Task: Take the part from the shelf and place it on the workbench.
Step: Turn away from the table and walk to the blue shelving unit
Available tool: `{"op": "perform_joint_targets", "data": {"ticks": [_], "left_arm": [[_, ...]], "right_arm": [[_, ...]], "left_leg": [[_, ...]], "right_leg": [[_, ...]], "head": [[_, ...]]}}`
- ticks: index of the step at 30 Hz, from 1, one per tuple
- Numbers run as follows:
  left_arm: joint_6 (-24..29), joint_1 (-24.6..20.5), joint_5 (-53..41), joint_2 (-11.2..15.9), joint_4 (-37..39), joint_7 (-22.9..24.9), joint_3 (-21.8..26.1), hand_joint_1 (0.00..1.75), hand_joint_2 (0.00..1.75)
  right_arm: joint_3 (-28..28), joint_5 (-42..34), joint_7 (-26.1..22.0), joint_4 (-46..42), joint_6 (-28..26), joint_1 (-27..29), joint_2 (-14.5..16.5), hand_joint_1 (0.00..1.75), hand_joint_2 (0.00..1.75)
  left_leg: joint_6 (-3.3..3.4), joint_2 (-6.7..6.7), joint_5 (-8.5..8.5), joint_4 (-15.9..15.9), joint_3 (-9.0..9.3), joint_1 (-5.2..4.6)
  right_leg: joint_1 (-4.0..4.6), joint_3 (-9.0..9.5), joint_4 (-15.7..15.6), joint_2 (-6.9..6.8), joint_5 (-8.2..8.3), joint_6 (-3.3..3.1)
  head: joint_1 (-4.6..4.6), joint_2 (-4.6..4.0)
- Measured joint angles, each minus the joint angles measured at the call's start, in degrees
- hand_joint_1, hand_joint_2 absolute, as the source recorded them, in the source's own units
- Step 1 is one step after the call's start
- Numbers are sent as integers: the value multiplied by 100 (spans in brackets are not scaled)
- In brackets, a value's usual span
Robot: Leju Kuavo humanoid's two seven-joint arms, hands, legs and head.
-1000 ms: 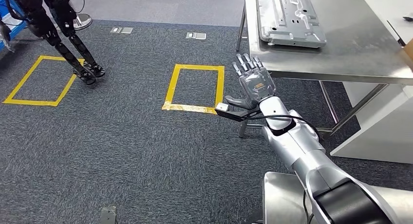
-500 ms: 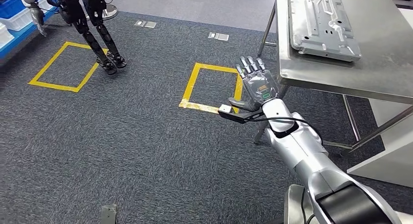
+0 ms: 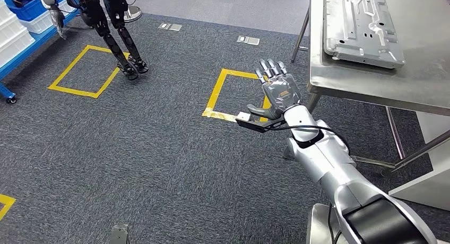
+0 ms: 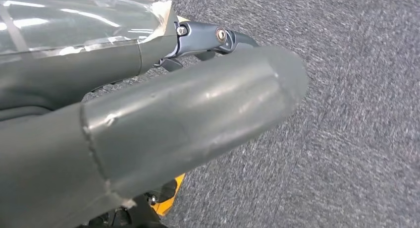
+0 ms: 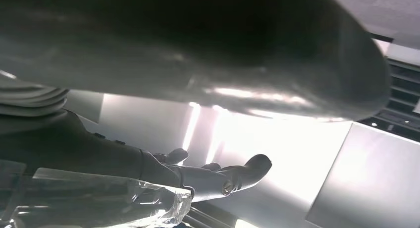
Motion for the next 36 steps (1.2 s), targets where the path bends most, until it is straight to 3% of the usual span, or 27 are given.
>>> {"op": "perform_joint_targets", "data": {"ticks": [2, 3, 5, 7, 9, 11, 12, 13, 14, 16, 18, 20, 23, 26, 27, 28, 29, 32, 34, 36], "left_arm": [[-2, -9, 0, -4, 1, 0, 0, 0, 0], [-4, -12, 0, -9, 1, 1, 0, 0, 0], [-7, -17, 1, -14, 2, 4, 0, 0, 0], [5, -17, 9, -14, 2, 7, 1, 0, 0], [30, -25, 30, -11, 1, 7, 1, 0, 0], [45, -30, 47, -12, 1, 7, 1, 0, 0], [48, -26, 51, -14, 2, 7, 1, 0, 0], [49, -21, 52, -15, 2, 7, 1, 0, 0], [51, -18, 54, -15, 2, 7, 2, 0, 0], [52, -16, 56, -19, 2, 8, 1, 0, 0], [52, -16, 55, -27, 2, 10, 0, 0, 0], [51, -15, 49, -31, 3, 17, -1, 0, 0], [51, -9, 41, -31, 4, 30, -2, 0, 0], [52, -6, 34, -32, 4, 43, -3, 0, 0], [52, -6, 33, -32, 4, 48, -4, 0, 0], [52, -6, 33, -32, 4, 51, -4, 0, 0], [52, -7, 33, -29, 4, 54, -4, 0, 0], [52, -20, 33, -31, 5, 57, -5, 0, 0], [51, -33, 34, -45, 6, 62, -7, 0, 0], [51, -41, 36, -52, 7, 66, -8, 0, 0]], "right_arm": [[1, 1, -6, 0, 15, -21, 0, 0, 0], [0, 2, -11, 0, 25, -36, 2, 0, 0], [0, 2, -24, 4, 31, -60, 15, 0, 0], [1, 1, -38, 14, 16, -73, 33, 0, 0], [2, -1, -43, 34, 1, -89, 43, 0, 0], [8, -3, -43, 71, -5, -92, 47, 0, 0], [12, -3, -43, 92, -7, -85, 45, 0, 0], [18, -3, -44, 111, -8, -78, 44, 0, 0], [23, -3, -44, 127, -12, -75, 43, 0, 0], [28, -3, -42, 143, -28, -87, 40, 0, 0], [29, -3, -33, 156, -55, -106, 42, 0, 0], [30, -3, -17, 168, -79, -114, 54, 0, 0], [31, -3, 7, 175, -98, -119, 68, 0, 0], [33, -3, 17, 192, -119, -106, 78, 0, 0], [33, -3, 17, 203, -121, -92, 80, 0, 0], [35, -3, 18, 213, -122, -77, 80, 0, 0], [37, -3, 19, 221, -122, -62, 80, 0, 0], [38, -3, 19, 237, -126, -63, 73, 0, 0], [34, -3, 17, 246, -136, -81, 62, 0, 0], [33, -3, 16, 255, -144, -88, 61, 0, 0]], "left_leg": [[-13, 184, 248, -688, 346, 9], [4, 230, 290, -862, 428, 2], [85, 160, 296, -914, 430, -31], [181, 87, 322, -945, 443, -52], [275, 17, 347, -973, 456, -49], [316, -67, 352, -974, 452, -57], [320, -116, 353, -974, 451, -62], [321, -167, 354, -973, 452, -66], [320, -218, 356, -972, 453, -70], [309, -300, 363, -970, 457, -72], [271, -356, 375, -972, 451, -85], [213, -392, 400, -994, 444, -88], [130, -292, 282, -854, 371, -89], [58, -115, -240, 139, -63, -81], [36, -105, -344, 453, -212, -65], [14, -98, -344, 583, -283, -46], [-9, -79, -241, 488, -243, -19], [-76, 144, 226, -554, 260, 50], [-35, 203, 298, -863, 397, 41], [68, 103, 311, -871, 389, 6]], "right_leg": [[51, -11, 45, -50, -43, 53], [87, -14, 59, -76, -62, 81], [132, -10, 58, -143, -79, 129], [121, -51, 131, -153, -147, 182], [80, -277, 598, -48, -384, 189], [65, -650, 1384, 57, -675, 175], [64, -788, 1657, 80, -746, 189], [67, -831, 1729, 94, -732, 216], [66, -755, 1557, 107, -632, 251], [58, -372, 747, 182, -316, 299], [79, -86, 166, 250, -107, 261], [120, -35, 74, 237, -52, 190], [33, -11, 8, 161, 17, 59], [5, -5, -12, 100, 33, -31], [5, -5, -12, 79, 31, -32], [4, -6, -10, 54, 29, -32], [2, -5, -8, 27, 26, -30], [30, -23, 54, -52, -29, 46], [105, -40, 97, -100, -70, 118], [138, -34, 88, -158, -86, 168]], "head": [[3, 0], [19, 0], [56, 0], [65, 0], [69, 0], [74, 0], [73, 0], [73, 0], [72, 0], [73, 0], [69, 0], [66, 0], [52, 0], [3, 0], [-1, 0], [-2, 0], [-2, 0], [-13, 0], [7, 0], [43, 0]]}}
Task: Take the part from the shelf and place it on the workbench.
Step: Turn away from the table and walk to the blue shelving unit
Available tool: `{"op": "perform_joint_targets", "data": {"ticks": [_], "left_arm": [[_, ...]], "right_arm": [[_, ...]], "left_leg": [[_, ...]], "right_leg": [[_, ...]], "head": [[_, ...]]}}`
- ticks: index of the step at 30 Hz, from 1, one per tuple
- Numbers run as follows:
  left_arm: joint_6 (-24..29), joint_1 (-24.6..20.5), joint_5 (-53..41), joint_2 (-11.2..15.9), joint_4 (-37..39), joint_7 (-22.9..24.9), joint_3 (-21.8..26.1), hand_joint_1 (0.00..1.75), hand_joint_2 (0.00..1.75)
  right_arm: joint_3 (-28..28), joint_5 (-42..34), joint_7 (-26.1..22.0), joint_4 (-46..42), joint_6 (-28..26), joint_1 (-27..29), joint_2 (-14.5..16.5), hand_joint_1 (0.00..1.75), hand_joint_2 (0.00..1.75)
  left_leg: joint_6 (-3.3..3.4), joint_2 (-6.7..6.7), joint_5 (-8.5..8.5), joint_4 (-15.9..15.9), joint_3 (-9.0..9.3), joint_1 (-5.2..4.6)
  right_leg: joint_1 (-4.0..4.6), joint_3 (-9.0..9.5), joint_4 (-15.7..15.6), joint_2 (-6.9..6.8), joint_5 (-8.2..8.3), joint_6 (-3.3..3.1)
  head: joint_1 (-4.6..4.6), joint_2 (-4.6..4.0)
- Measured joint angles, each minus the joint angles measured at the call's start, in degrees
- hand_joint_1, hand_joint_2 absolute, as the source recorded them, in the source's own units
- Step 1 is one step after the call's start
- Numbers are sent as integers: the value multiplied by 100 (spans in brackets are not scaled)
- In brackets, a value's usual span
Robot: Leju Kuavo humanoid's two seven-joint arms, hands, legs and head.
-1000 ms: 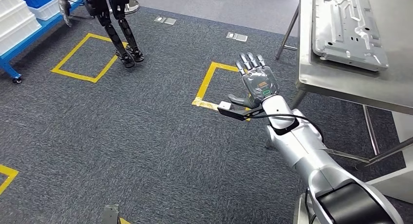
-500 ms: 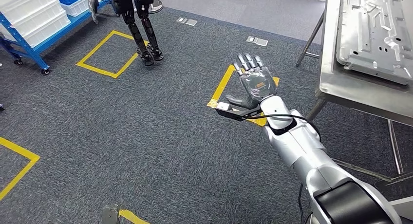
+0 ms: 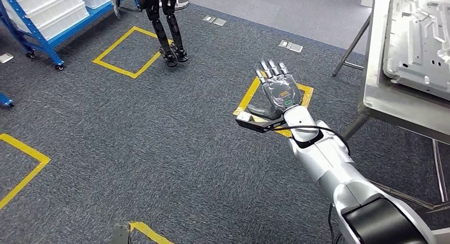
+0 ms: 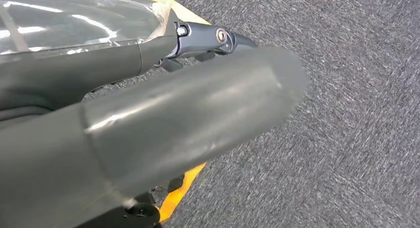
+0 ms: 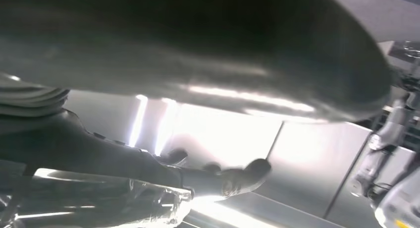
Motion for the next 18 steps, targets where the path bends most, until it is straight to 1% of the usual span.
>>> {"op": "perform_joint_targets", "data": {"ticks": [1, 2, 3, 5, 6, 7, 8, 9, 10, 11, 12, 13, 14, 15, 16, 17, 18], "left_arm": [[2, -2, 3, -3, 0, -1, 0, 0, 0], [4, -6, 8, -3, -1, -1, 1, 0, 0], [7, -14, 12, -2, -1, -1, 1, 0, 0], [7, -26, 16, 0, -2, -1, 0, 0, 0], [7, -28, 16, 0, -2, -1, -1, 0, 0], [7, -26, 16, 1, -2, -1, -2, 0, 0], [7, -24, 16, 2, -2, -1, -1, 0, 0], [8, -23, 17, 3, -2, -1, -1, 0, 0], [8, -22, 17, 4, -2, -1, 0, 0, 0], [8, -23, 17, 4, -2, -1, 0, 0, 0], [8, -23, 17, 4, -2, -1, -2, 0, 0], [8, -23, 16, 4, -2, -1, -2, 0, 0], [7, -22, 16, 4, -2, -1, -3, 0, 0], [7, -21, 16, 5, -1, -1, -4, 0, 0], [6, -19, 16, 7, -1, -1, -4, 0, 0], [6, -14, 16, 8, -1, -1, -5, 0, 0], [5, -10, 16, 10, -1, -1, -5, 0, 0]], "right_arm": [[-1, 0, -3, 2, -2, -3, 1, 0, 0], [-2, -1, -7, 5, -3, -7, -4, 0, 0], [-3, -1, -11, 8, -4, -11, -8, 0, 0], [-2, -1, -20, 22, -4, -12, -19, 0, 0], [-2, 0, -22, 35, -4, -6, -22, 0, 0], [-1, 0, -24, 49, -4, 2, -26, 0, 0], [-1, 0, -23, 61, -4, 5, -28, 0, 0], [-1, 0, -23, 68, -4, 5, -29, 0, 0], [-2, 0, -23, 71, -5, -1, -29, 0, 0], [-2, 0, -23, 74, -5, -12, -30, 0, 0], [-2, 0, -25, 76, -5, -26, -26, 0, 0], [-2, 0, -27, 79, -6, -38, -22, 0, 0], [-1, 0, -30, 83, -6, -46, -16, 0, 0], [-1, 0, -38, 85, -7, -52, -6, 0, 0], [-1, 0, -44, 86, -7, -56, -2, 0, 0], [-1, 0, -52, 87, -7, -62, 4, 0, 0], [-1, 0, -61, 87, -7, -68, 8, 0, 0]], "left_leg": [[47, -36, 11, -13, 8, -9], [98, -73, 23, -26, 17, -13], [147, -104, 36, -39, 23, -9], [201, -171, 47, -43, 15, -11], [213, -211, 51, -43, 10, -18], [219, -256, 54, -43, 7, -26], [222, -303, 59, -42, 5, -34], [221, -348, 63, -42, 5, -40], [215, -388, 69, -42, 6, -42], [201, -423, 75, -38, 2, -52], [179, -453, 85, -37, -4, -61], [153, -473, 97, -42, -11, -70], [122, -494, 113, -53, -15, -77], [92, -514, 130, -70, -18, -76], [67, -496, 124, -68, -26, -70], [44, -439, 61, -4, -53, -75], [25, -366, -64, 162, -121, -79]], "right_leg": [[-10, -14, 33, 0, -34, 23], [-30, -67, 152, 29, -110, 37], [-54, -173, 385, 81, -233, 40], [-78, -523, 1121, 194, -537, 21], [-82, -691, 1460, 222, -645, 26], [-83, -785, 1641, 238, -682, 45], [-83, -771, 1606, 251, -636, 76], [-86, -647, 1353, 266, -518, 110], [-91, -444, 952, 301, -364, 140], [-89, -246, 558, 350, -223, 148], [-79, -101, 264, 386, -118, 131], [-67, -21, 98, 410, -56, 100], [-48, -5, 56, 406, -31, 61], [-48, -4, 42, 376, -7, 22], [-74, 2, 23, 344, 17, -15], [-99, 9, 3, 315, 38, -63], [-128, 16, -18, 286, 56, -108]], "head": [[4, 0], [5, 0], [10, 0], [16, 0], [17, 0], [16, 0], [17, 0], [15, 0], [17, 0], [17, 0], [17, 0], [15, 0], [11, 0], [11, 0], [7, 0], [8, 0], [-3, 0]]}}
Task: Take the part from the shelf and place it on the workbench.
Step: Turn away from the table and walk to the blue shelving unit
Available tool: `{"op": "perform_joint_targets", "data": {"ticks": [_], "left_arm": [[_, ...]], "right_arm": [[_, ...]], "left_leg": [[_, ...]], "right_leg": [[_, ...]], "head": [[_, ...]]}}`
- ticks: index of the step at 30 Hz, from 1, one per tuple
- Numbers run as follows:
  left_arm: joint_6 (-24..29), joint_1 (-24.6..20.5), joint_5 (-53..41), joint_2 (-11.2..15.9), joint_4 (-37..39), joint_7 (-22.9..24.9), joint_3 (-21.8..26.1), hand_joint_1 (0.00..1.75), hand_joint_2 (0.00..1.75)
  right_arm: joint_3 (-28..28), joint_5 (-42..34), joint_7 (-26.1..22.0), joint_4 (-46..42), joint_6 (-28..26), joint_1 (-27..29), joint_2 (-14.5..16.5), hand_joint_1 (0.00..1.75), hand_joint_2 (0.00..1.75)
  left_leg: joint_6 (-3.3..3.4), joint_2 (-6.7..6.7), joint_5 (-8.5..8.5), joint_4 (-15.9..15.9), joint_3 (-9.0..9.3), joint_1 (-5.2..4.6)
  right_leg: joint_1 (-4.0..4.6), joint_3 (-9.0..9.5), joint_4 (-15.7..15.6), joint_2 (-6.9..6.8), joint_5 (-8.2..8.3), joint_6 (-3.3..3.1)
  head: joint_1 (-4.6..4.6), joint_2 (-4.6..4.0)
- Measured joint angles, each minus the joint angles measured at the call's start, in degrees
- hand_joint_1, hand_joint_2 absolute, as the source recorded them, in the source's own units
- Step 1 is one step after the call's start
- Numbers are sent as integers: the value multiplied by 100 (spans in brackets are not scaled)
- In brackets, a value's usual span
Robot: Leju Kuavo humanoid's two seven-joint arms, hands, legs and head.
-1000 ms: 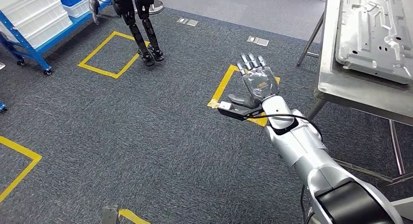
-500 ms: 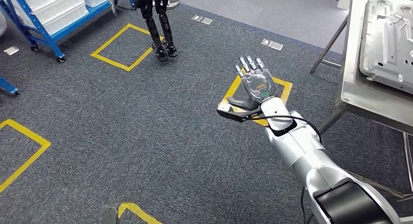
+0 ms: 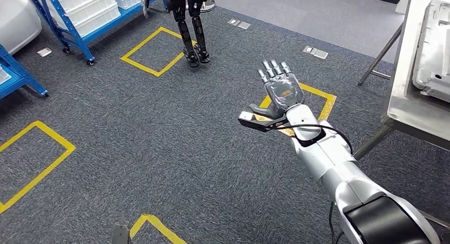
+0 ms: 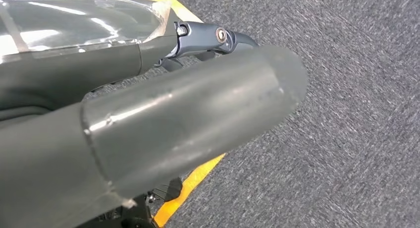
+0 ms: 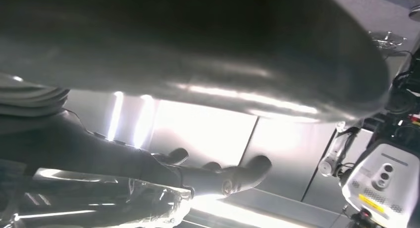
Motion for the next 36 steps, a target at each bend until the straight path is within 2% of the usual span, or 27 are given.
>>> {"op": "perform_joint_targets", "data": {"ticks": [2, 3, 4, 5, 6, 8, 10, 11, 12, 14, 16, 18, 19, 20, 21, 23, 25, 27, 29, 30, 31, 32, 33, 34, 35, 36], "left_arm": [[-3, 7, -1, 1, 1, -2, -3, 0, 0], [-5, 7, -1, 2, 1, -3, -7, 0, 0], [-6, 7, -1, 2, 1, -4, -10, 0, 0], [-6, 7, -1, 5, 0, -5, -15, 0, 0], [-6, 7, -1, 11, -1, -5, -21, 0, 0], [-8, 4, -1, 16, -1, -8, -33, 0, 0], [-12, -3, -2, 12, 1, -9, -40, 0, 0], [-15, -6, -2, 7, 2, -9, -42, 0, 0], [-16, -6, -2, 7, 2, -10, -42, 0, 0], [-22, -6, -1, 4, 3, -11, -42, 0, 0], [-30, -16, -1, 7, 2, -12, -42, 0, 0], [-37, -22, -2, 9, 1, -13, -43, 0, 0], [-39, -18, -1, 8, 1, -13, -43, 0, 0], [-40, -14, -1, 9, 1, -12, -43, 0, 0], [-40, -11, -1, 10, 1, -11, -42, 0, 0], [-41, -10, -1, 11, 1, -11, -43, 0, 0], [-42, -10, 0, 7, 1, -11, -45, 0, 0], [-44, -5, 1, 3, 2, -11, -46, 0, 0], [-45, 3, 1, 4, 3, -11, -46, 0, 0], [-45, 8, 2, 6, 3, -11, -46, 0, 0], [-45, 11, 2, 8, 3, -11, -46, 0, 0], [-45, 15, 3, 9, 3, -11, -46, 0, 0], [-45, 16, 4, 9, 3, -11, -46, 0, 0], [-45, 17, 5, 10, 3, -11, -46, 0, 0], [-45, 18, 7, 11, 3, -11, -46, 0, 0], [-45, 19, 7, 16, 2, -11, -46, 0, 0]], "right_arm": [[1, 0, -16, 3, 0, -1, 1, 0, 0], [2, 0, -22, 6, 0, 7, -1, 0, 0], [2, 0, -26, 9, 0, 17, -2, 0, 0], [2, 0, -26, 12, 0, 26, -2, 0, 0], [1, 0, -26, 14, 0, 32, -2, 0, 0], [0, 0, -26, 15, 0, 31, -5, 0, 0], [-3, 1, -26, 15, -1, 27, -16, 0, 0], [-4, 1, -26, 15, -2, 26, -20, 0, 0], [-4, 1, -26, 15, -3, 26, -23, 0, 0], [-5, 0, -21, 15, -6, 28, -32, 0, 0], [-6, -1, -13, 15, -10, 32, -49, 0, 0], [-7, -2, -8, 16, -13, 58, -74, 0, 0], [-7, -2, -8, 16, -13, 80, -87, 0, 0], [-7, -2, -8, 16, -14, 101, -97, 0, 0], [-7, -2, -9, 16, -15, 114, -102, 0, 0], [-7, -2, -19, 12, -23, 116, -112, 0, 0], [-3, -2, -37, 4, -38, 105, -116, 0, 0], [7, -1, -46, -1, -56, 104, -108, 0, 0], [18, -1, -49, -3, -75, 104, -97, 0, 0], [23, -1, -50, -5, -88, 102, -90, 0, 0], [28, -1, -50, -8, -101, 101, -84, 0, 0], [33, 0, -50, -11, -112, 102, -78, 0, 0], [38, 0, -50, -13, -121, 106, -73, 0, 0], [43, 0, -50, -13, -124, 113, -69, 0, 0], [49, 1, -50, -13, -125, 121, -68, 0, 0], [56, 1, -50, -13, -125, 128, -67, 0, 0]], "left_leg": [[-33, 136, -383, 648, -263, -9], [-49, 153, -535, 1009, -417, -4], [-65, 159, -600, 1250, -522, 3], [-81, 169, -556, 1287, -535, 17], [-97, 199, -413, 1096, -440, 36], [-140, 379, -79, 370, -80, 64], [-113, 513, 42, -73, 117, 61], [-81, 513, 26, -112, 120, 43], [-28, 458, 41, -124, 110, 35], [61, 376, 65, -152, 120, 24], [156, 303, 86, -178, 130, 33], [205, 220, 95, -182, 120, 30], [212, 173, 98, -181, 118, 27], [216, 123, 102, -181, 117, 23], [216, 77, 106, -181, 117, 19], [201, -1, 119, -180, 119, 18], [159, -52, 138, -180, 112, 6], [99, -91, 169, -203, 107, -6], [42, -72, 148, -189, 89, -8], [16, -20, 58, -80, 46, -11], [-9, 48, -96, 143, -43, -12], [-36, 114, -295, 479, -180, -12], [-65, 140, -484, 868, -346, -6], [-91, 151, -604, 1193, -493, 5], [-117, 160, -621, 1351, -570, 22], [-140, 180, -524, 1275, -538, 44]], "right_leg": [[-14, 4, -9, -40, 9, -54], [-13, 3, -7, -63, 6, -57], [-13, 3, -6, -87, 5, -58], [-15, 4, -4, -114, 2, -59], [-17, 6, 1, -141, -5, -57], [4, 3, 32, -191, -39, -21], [69, -14, 73, -242, -79, 39], [110, -19, 74, -273, -87, 61], [128, -14, 68, -313, -92, 80], [120, -47, 128, -307, -156, 124], [76, -254, 565, -178, -383, 133], [51, -625, 1347, -78, -684, 121], [45, -768, 1633, -60, -766, 134], [44, -819, 1728, -47, -767, 162], [45, -747, 1575, -30, -679, 197], [41, -356, 783, 58, -377, 239], [70, -54, 182, 142, -162, 196], [111, 1, 72, 131, -96, 123], [47, 13, 30, 72, -44, 41], [14, 22, 6, 39, -22, -15], [-20, 31, -14, 8, -5, -64], [-15, 34, -16, -20, -2, -93], [-14, 33, -15, -48, -3, -112], [-15, 33, -14, -78, -5, -112], [-16, 32, -11, -110, -7, -112], [-19, 34, -7, -144, -14, -108]], "head": [[-23, 0], [-36, 0], [-35, 0], [-36, 0], [-36, 0], [-42, 0], [-41, 0], [-34, 0], [-22, 0], [-7, 0], [-1, 0], [3, 0], [2, 0], [2, 0], [1, 0], [2, 0], [-1, 0], [-6, 0], [-12, 0], [-20, 0], [-33, 0], [-42, 0], [-52, 0], [-55, 0], [-54, 0], [-55, 0]]}}
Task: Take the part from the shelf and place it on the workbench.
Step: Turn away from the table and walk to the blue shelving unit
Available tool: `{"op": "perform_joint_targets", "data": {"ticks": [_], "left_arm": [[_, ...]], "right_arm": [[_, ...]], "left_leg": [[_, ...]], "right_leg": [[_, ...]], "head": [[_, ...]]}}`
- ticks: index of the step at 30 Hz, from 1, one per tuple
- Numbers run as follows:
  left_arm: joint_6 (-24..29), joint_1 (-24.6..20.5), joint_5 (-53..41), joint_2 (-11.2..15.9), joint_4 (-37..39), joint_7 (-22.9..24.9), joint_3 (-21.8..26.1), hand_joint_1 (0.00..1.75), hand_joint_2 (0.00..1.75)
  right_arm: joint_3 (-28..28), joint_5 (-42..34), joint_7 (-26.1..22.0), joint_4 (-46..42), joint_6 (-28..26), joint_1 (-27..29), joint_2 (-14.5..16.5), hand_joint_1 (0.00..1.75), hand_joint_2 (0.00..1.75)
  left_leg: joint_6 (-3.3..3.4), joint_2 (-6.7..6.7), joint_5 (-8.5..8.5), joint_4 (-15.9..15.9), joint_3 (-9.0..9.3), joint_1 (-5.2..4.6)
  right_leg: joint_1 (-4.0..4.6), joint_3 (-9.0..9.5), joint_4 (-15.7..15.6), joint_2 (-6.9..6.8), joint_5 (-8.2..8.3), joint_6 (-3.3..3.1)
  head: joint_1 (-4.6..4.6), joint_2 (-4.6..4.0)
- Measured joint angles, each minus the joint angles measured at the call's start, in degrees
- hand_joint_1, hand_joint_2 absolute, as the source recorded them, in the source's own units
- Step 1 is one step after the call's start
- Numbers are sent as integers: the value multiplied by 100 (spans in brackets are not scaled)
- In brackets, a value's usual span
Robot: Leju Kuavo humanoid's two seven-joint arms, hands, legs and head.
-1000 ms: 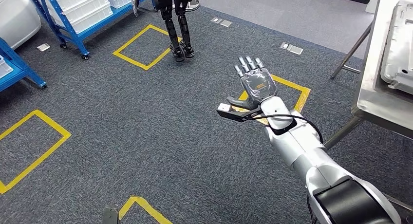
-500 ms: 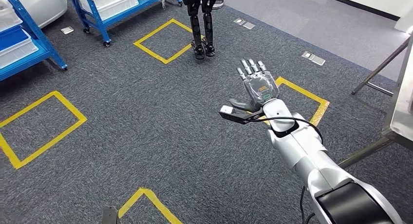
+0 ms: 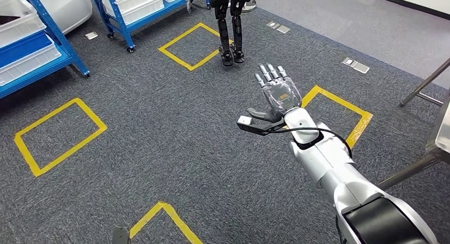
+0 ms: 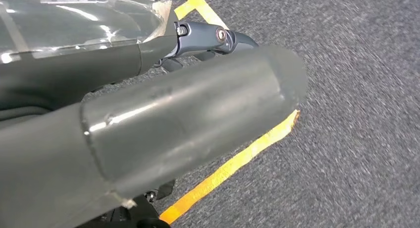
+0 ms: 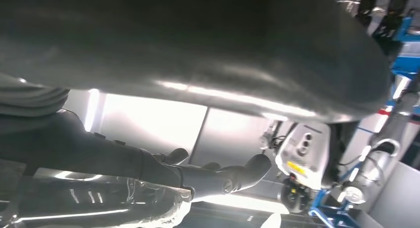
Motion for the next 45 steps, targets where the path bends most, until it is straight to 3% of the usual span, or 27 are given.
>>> {"op": "perform_joint_targets", "data": {"ticks": [2, 4, 6, 8, 9, 11, 14, 15, 16, 18, 20, 22, 24, 25, 26, 28, 29, 30, 31, 34, 36, 39, 40, 42, 44, 45], "left_arm": [[0, 0, 1, 14, -1, 0, -1, 0, 0], [1, -6, 1, 16, 0, 0, -3, 0, 0], [3, -9, 1, 12, 1, 0, -11, 0, 0], [5, -8, 2, 12, 1, 0, -22, 0, 0], [9, -9, 3, 12, 0, 0, -25, 0, 0], [14, -16, 3, 13, -1, 0, -30, 0, 0], [14, -19, 5, 9, 1, 0, -41, 0, 0], [15, -17, 7, 9, 1, 0, -43, 0, 0], [16, -15, 8, 10, 1, 0, -44, 0, 0], [19, -13, 9, 10, 1, -2, -48, 0, 0], [29, -13, 9, 7, 1, -10, -54, 0, 0], [38, -8, 9, 4, 1, -18, -67, 0, 0], [42, 11, 12, 5, 1, -24, -80, 0, 0], [45, 22, 15, 6, 1, -27, -83, 0, 0], [46, 29, 20, 7, 1, -30, -83, 0, 0], [46, 35, 31, 7, 1, -33, -84, 0, 0], [46, 36, 35, 7, 1, -33, -85, 0, 0], [46, 37, 39, 8, 1, -33, -85, 0, 0], [46, 39, 44, 9, 1, -33, -85, 0, 0], [47, 33, 54, 16, 1, -33, -85, 0, 0], [49, 22, 56, 16, 1, -33, -85, 0, 0], [55, 22, 61, 11, 0, -36, -85, 0, 0], [56, 19, 62, 8, -1, -37, -84, 0, 0], [57, 8, 62, 2, -1, -39, -85, 0, 0], [56, 5, 63, -1, 0, -39, -86, 0, 0], [57, 9, 64, -3, 1, -39, -86, 0, 0]], "right_arm": [[13, 1, 0, 0, 0, 3, 1, 0, 0], [19, 2, 0, 0, -2, -6, -4, 0, 0], [25, 2, 0, 0, -8, -14, -4, 0, 0], [32, 1, 0, -1, -11, -18, 4, 0, 0], [34, 0, 1, -2, -11, -23, 5, 0, 0], [37, -2, 1, -1, -11, -31, 2, 0, 0], [48, -2, 0, 8, -10, -5, -13, 0, 0], [52, -3, 0, 11, -9, 7, -16, 0, 0], [58, -3, 0, 13, -9, 12, -17, 0, 0], [71, -3, 1, 13, -9, -6, -17, 0, 0], [83, -2, 1, 13, -8, -35, -12, 0, 0], [94, -1, 0, 12, -7, -43, 7, 0, 0], [101, -2, 0, 11, -7, -47, 27, 0, 0], [103, -2, 0, 11, -7, -52, 37, 0, 0], [104, -2, -2, 11, -6, -55, 45, 0, 0], [107, -1, -7, 13, -4, -51, 56, 0, 0], [109, -1, -9, 13, -3, -45, 58, 0, 0], [111, -1, -10, 13, -3, -38, 59, 0, 0], [113, -1, -10, 13, -2, -33, 61, 0, 0], [119, -1, -11, 13, -2, -36, 71, 0, 0], [121, -1, -11, 13, -2, -45, 73, 0, 0], [126, -2, -11, 13, -4, -53, 80, 0, 0], [126, -2, -11, 13, -4, -56, 76, 0, 0], [126, -3, -11, 15, -4, -53, 60, 0, 0], [127, -3, -12, 22, -4, -24, 43, 0, 0], [128, -3, -13, 26, -4, -7, 36, 0, 0]], "left_leg": [[-50, 151, 365, -692, 331, 50], [-42, 299, 571, -1294, 623, 50], [36, 274, 584, -1418, 664, 10], [132, 185, 606, -1436, 657, -9], [181, 144, 621, -1453, 663, -8], [261, 73, 646, -1482, 667, 6], [310, -55, 660, -1485, 644, -3], [311, -105, 666, -1484, 641, -6], [307, -155, 673, -1484, 641, -5], [277, -245, 692, -1481, 639, -5], [218, -308, 721, -1488, 622, -13], [135, -355, 771, -1532, 609, -11], [65, -342, 760, -1528, 587, -8], [45, -278, 665, -1407, 538, -18], [35, -189, 503, -1159, 440, -26], [16, -46, 123, -391, 120, -37], [8, -24, 22, -76, -22, -36], [2, -15, 27, 55, -86, -33], [0, 2, 142, -50, -38, -30], [21, 232, 646, -1141, 491, -41], [72, 323, 711, -1490, 641, -67], [191, 193, 741, -1551, 642, -71], [238, 154, 759, -1574, 651, -60], [302, 76, 785, -1601, 654, -38], [323, -21, 797, -1601, 639, -28], [322, -73, 803, -1600, 634, -24]], "right_leg": [[-3, 9, 26, -65, -35, 41], [53, -2, 81, -122, -90, 118], [123, -6, 93, -186, -115, 174], [129, 0, 83, -239, -145, 218], [115, -33, 156, -203, -204, 238], [76, -263, 637, -46, -451, 248], [57, -756, 1672, 94, -817, 261], [54, -769, 1701, 106, -793, 293], [47, -661, 1490, 118, -681, 336], [21, -260, 676, 212, -369, 400], [34, -11, 163, 289, -187, 358], [96, 6, 104, 260, -132, 262], [45, 15, 59, 199, -72, 164], [12, 29, 31, 166, -48, 116], [-23, 43, 9, 137, -31, 78], [1, 51, 6, 77, -32, 47], [11, 53, 8, 43, -36, 41], [18, 58, 10, 4, -44, 32], [22, 65, 14, -32, -54, 22], [64, 88, 38, -139, -116, 32], [130, 81, 43, -206, -148, 71], [165, 67, 68, -264, -201, 117], [152, 14, 185, -202, -278, 127], [108, -255, 771, -12, -554, 126], [83, -603, 1498, 80, -807, 144], [71, -680, 1654, 91, -831, 177]], "head": [[1, 0], [1, 0], [22, 0], [44, 0], [48, 0], [67, 0], [83, 0], [85, 0], [84, 0], [84, 0], [80, 0], [78, 0], [73, 0], [59, 0], [40, 0], [9, 0], [7, 0], [8, 0], [7, 0], [2, 0], [8, 0], [16, 0], [19, 0], [31, 0], [40, 0], [41, 0]]}}
